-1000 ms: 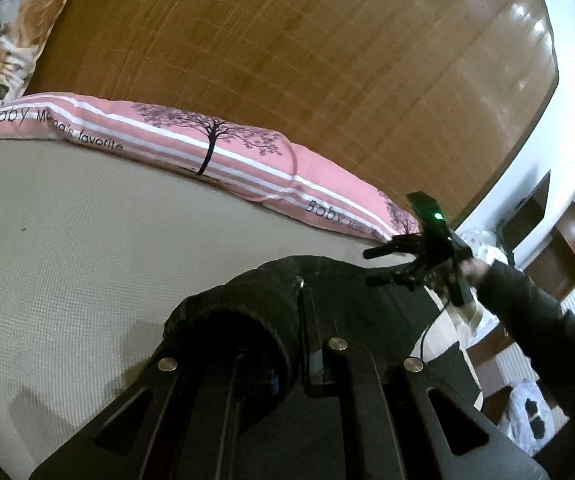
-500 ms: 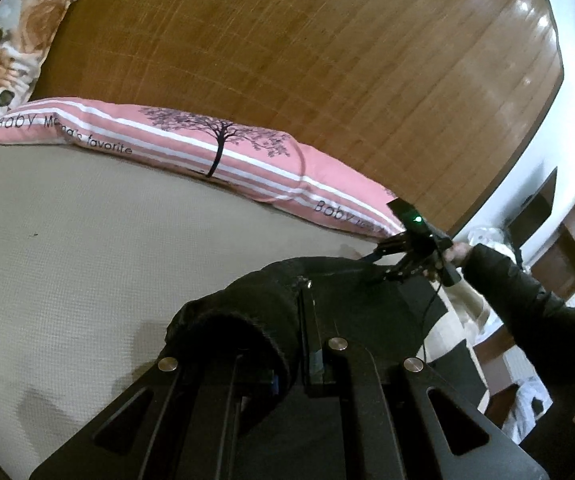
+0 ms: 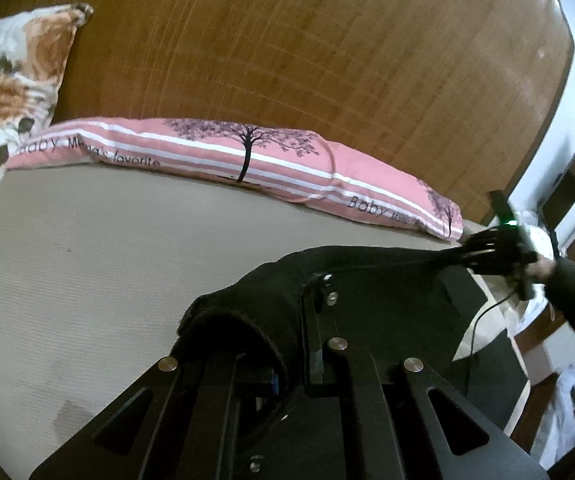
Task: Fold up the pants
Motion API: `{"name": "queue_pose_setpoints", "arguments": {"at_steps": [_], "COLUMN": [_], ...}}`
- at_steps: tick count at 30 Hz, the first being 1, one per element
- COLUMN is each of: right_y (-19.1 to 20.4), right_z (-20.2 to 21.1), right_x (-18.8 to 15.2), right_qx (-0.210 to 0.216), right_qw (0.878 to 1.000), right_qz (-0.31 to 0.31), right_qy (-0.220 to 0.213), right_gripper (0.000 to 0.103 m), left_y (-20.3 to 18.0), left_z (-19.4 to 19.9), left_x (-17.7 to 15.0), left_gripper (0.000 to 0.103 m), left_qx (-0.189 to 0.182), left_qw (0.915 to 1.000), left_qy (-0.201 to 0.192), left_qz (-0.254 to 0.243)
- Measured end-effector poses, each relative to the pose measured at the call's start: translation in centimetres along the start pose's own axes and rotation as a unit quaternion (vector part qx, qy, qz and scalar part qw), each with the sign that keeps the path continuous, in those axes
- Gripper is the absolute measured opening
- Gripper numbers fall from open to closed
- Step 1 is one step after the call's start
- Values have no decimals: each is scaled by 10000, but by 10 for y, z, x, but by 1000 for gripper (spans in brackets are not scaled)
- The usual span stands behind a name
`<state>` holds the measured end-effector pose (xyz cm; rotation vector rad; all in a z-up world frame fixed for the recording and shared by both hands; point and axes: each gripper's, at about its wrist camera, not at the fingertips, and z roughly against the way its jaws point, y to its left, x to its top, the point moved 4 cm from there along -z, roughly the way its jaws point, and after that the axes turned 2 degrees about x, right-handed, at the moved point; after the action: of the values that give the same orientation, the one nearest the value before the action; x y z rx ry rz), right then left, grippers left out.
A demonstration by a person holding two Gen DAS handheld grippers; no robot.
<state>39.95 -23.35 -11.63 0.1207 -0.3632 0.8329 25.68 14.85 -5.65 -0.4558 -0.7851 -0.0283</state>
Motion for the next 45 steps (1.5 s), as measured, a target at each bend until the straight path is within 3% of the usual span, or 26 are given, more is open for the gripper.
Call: {"name": "queue_pose_setpoints", "arguments": {"at_steps": [6,11,18,22,27,34,36,37,39,40,42,45], "right_y": [54,95,153,172,184,184,184,184,185,185,185,187], "right_z": [74,112,119,108,79,59,62,65,74,82,92,106], "right_x": [-63,-121,-194,-224,-250,-264,-265,-265,-266,-268,-272,-281], "right_qx": [-582,-669,-485,-322,-196,-113,-84,-63,-98,-96,47,213], "right_qw": [9975,9936,9894,9855,9818,9669,9631,9614,9574,9545,9472,9304], "right_qz": [-332,-838,-1340,-1645,-1887,-2547,-2688,-2748,-2881,-2961,-3164,-3569], "right_qy": [-213,-355,-287,-249,12,21,-60,-104,-194,-328,-516,-802], "right_gripper": [9,8,8,8,8,13,22,34,51,51,51,51], "left_y": [-20,-39,-52,-54,-59,-55,-56,-55,-49,-44,-33,-18], "left_z": [38,72,90,88,74,80,87,90,95,99,109,126], "left_x": [-22,-59,-129,-170,-222,-227,-229,-227,-226,-226,-228,-229], "left_gripper": [7,8,8,8,10,25,30,35,61,74,76,76], "left_qx": [-191,-423,-456,-293,77,263,308,328,459,575,700,596], "left_qw": [9993,9970,9924,9879,9759,9733,9734,9737,9736,9739,9766,9820], "left_qy": [-73,4,518,928,1445,1745,1767,1781,1877,1899,1852,1788], "left_qz": [-309,-652,-1018,-1209,-1633,-1469,-1424,-1380,-1212,-1100,-843,-83]}}
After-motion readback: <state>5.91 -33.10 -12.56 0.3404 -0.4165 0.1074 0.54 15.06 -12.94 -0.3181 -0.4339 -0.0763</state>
